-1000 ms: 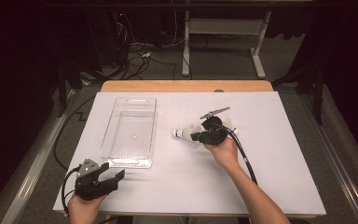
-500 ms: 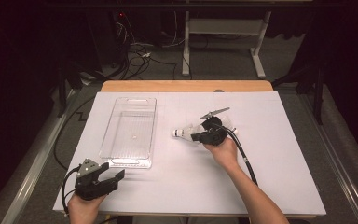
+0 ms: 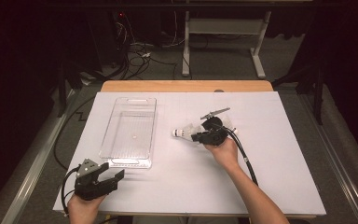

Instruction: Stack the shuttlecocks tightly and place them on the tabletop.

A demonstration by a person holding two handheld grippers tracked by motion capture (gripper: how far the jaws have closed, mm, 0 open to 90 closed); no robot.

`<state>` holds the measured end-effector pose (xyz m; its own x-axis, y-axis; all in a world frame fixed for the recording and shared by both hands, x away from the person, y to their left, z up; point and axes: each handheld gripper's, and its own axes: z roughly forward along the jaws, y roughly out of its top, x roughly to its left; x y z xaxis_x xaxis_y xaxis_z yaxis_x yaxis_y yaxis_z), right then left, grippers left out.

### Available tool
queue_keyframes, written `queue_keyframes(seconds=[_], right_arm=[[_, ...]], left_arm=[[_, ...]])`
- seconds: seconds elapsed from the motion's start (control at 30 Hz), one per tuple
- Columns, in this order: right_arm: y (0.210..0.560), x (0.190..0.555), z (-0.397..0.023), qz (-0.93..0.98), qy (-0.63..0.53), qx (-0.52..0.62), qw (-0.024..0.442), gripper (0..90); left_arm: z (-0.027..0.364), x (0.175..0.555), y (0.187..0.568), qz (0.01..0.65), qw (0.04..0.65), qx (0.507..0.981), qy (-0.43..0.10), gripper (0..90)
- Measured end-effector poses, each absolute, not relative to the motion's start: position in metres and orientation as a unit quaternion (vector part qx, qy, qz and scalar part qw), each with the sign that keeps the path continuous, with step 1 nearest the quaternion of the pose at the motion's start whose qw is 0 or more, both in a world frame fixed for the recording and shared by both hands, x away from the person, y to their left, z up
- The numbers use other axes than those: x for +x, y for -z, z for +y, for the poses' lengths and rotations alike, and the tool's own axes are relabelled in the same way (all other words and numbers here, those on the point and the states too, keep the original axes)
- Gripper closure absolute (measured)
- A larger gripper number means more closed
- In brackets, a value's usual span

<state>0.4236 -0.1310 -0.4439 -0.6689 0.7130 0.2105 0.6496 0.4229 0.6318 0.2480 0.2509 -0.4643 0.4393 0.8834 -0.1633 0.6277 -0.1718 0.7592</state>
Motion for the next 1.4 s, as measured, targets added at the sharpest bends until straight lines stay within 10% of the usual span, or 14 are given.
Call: queue_keyframes(seconds=[1.4], right_arm=[[0.436,0.414,-0.148,0.842,-0.348,0.408,0.062,67.0]], left_arm=[[0.251,0.248,0.465,0.506,0.401,0.747,-0.16,31.5]])
